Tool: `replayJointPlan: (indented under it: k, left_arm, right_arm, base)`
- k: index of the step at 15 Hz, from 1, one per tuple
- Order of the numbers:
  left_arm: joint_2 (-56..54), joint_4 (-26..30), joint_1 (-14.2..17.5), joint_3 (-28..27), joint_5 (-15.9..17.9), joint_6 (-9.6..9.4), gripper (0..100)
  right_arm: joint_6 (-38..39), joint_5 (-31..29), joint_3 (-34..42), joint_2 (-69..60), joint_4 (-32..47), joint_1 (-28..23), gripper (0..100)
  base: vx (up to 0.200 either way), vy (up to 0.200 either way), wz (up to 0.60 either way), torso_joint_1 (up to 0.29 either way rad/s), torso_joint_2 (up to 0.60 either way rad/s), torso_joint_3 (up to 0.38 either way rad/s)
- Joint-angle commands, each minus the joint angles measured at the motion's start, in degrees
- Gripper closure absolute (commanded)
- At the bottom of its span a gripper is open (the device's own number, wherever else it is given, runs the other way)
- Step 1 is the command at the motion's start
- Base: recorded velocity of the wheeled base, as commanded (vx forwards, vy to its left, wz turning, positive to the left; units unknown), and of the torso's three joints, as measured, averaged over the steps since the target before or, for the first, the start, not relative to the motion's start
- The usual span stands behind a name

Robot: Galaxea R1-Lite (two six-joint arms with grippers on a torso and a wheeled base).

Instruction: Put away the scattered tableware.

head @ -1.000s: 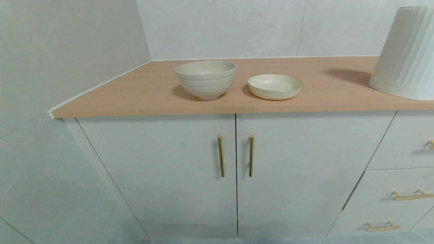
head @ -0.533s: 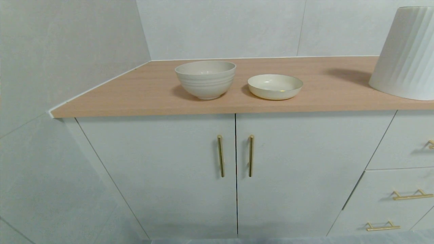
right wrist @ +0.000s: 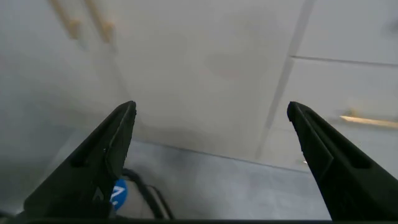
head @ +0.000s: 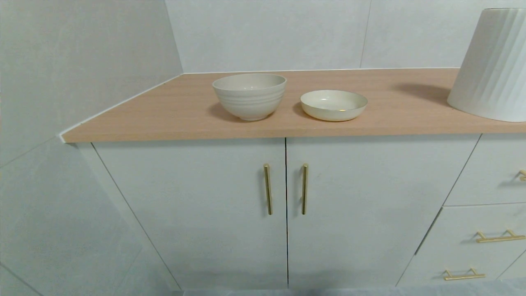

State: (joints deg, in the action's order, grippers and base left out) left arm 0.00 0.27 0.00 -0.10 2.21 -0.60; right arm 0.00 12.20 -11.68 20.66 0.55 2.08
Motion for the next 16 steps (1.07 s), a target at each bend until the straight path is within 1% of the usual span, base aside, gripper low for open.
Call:
replayJointPlan:
  k: [1, 3, 4, 6, 7, 10, 13, 16]
  left_arm:
    - [0.0, 0.0, 0.0, 0.0, 0.0, -0.02, 0]
    - [0.0, 0.0, 0.0, 0.0, 0.0, -0.02, 0]
    - [0.0, 0.0, 0.0, 0.0, 0.0, -0.11, 0]
    - [0.0, 0.0, 0.0, 0.0, 0.0, -0.11, 0]
    - [0.0, -0.1, 0.0, 0.0, 0.0, -0.11, 0]
    - [0.0, -0.1, 0.0, 0.0, 0.0, -0.19, 0]
    - [0.0, -0.1, 0.0, 0.0, 0.0, -0.19, 0]
    - [0.0, -0.1, 0.0, 0.0, 0.0, -0.11, 0]
  right_arm:
    - [0.0, 4.0, -1.8, 16.5, -8.5, 6.0, 0]
    - [-0.3, 3.6, -3.0, 28.0, -15.6, 9.1, 0]
    - [-0.3, 3.7, -4.8, 33.6, -17.1, 9.8, 0]
    - [-0.2, 3.6, -10.7, 43.6, -17.3, 11.6, 0]
    - [-0.2, 3.6, -13.5, 48.1, -17.5, 13.5, 0]
    - [0.1, 3.4, -21.8, 57.6, -17.4, 21.2, 0]
    - [0.9, 3.3, -29.5, 64.8, -17.2, 26.8, 0]
    - [7.8, 3.1, -35.6, 71.9, -17.6, 31.8, 0]
  base:
    - [0.0, 0.0, 0.0, 0.0, 0.0, 0.0]
    - [0.0, 0.0, 0.0, 0.0, 0.0, 0.0]
    - [0.0, 0.0, 0.0, 0.0, 0.0, 0.0]
    - [0.0, 0.0, 0.0, 0.0, 0.0, 0.0]
    - [0.0, 0.0, 0.0, 0.0, 0.0, 0.0]
    - [0.0, 0.0, 0.0, 0.0, 0.0, 0.0]
    - [0.0, 0.0, 0.0, 0.0, 0.0, 0.0]
    - [0.0, 0.0, 0.0, 0.0, 0.0, 0.0]
